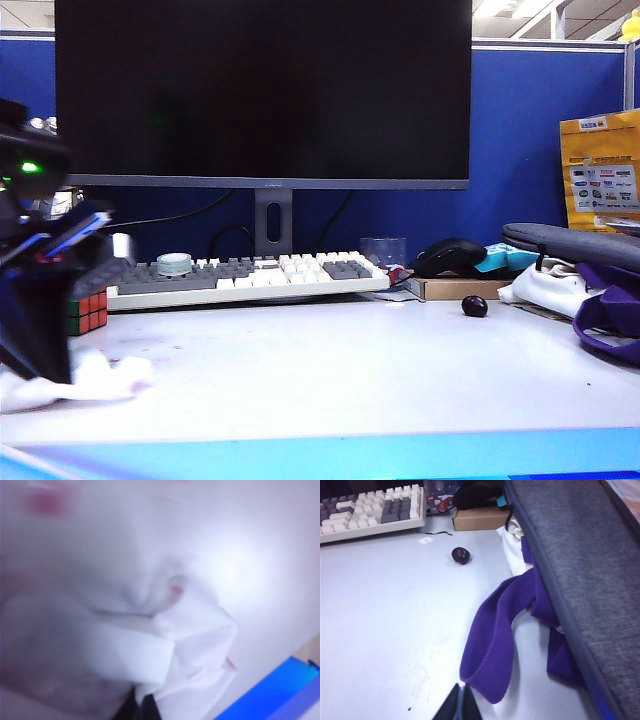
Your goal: Use the wet wipes on the table to wipe the cherry juice off the table, then put the wipes back on the table.
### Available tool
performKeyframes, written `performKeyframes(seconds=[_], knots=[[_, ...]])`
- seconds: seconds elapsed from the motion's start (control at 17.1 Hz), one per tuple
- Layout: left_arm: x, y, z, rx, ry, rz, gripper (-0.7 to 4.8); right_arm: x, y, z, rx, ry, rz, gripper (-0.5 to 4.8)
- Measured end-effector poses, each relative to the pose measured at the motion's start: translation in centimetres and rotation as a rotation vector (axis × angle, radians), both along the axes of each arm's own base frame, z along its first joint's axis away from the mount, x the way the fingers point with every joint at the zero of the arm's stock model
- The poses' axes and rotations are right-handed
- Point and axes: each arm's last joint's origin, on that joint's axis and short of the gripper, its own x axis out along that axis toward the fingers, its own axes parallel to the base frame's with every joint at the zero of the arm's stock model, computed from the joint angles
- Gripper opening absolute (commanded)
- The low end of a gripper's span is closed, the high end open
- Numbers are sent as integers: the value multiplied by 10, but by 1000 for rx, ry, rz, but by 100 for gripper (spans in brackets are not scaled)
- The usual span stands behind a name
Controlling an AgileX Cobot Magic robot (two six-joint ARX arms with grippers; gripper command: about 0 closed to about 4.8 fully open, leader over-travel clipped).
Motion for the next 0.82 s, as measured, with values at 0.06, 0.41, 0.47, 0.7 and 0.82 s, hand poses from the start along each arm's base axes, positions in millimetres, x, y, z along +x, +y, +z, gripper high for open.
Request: performKeyframes(seconds=[0.06,0.41,0.47,0.7,0.82], knots=[[0,-3,0,21,-9,3,-5,0,0,0,0,0,0,0],[19,-23,9,154,-216,125,-5,0,0,0,0,0,0,0],[23,-24,11,174,-239,135,-5,0,0,0,0,0,0,0],[44,-27,32,183,-387,150,-5,0,0,0,0,0,0,-1],[49,-32,40,58,-398,104,-5,0,0,0,0,0,0,0]])
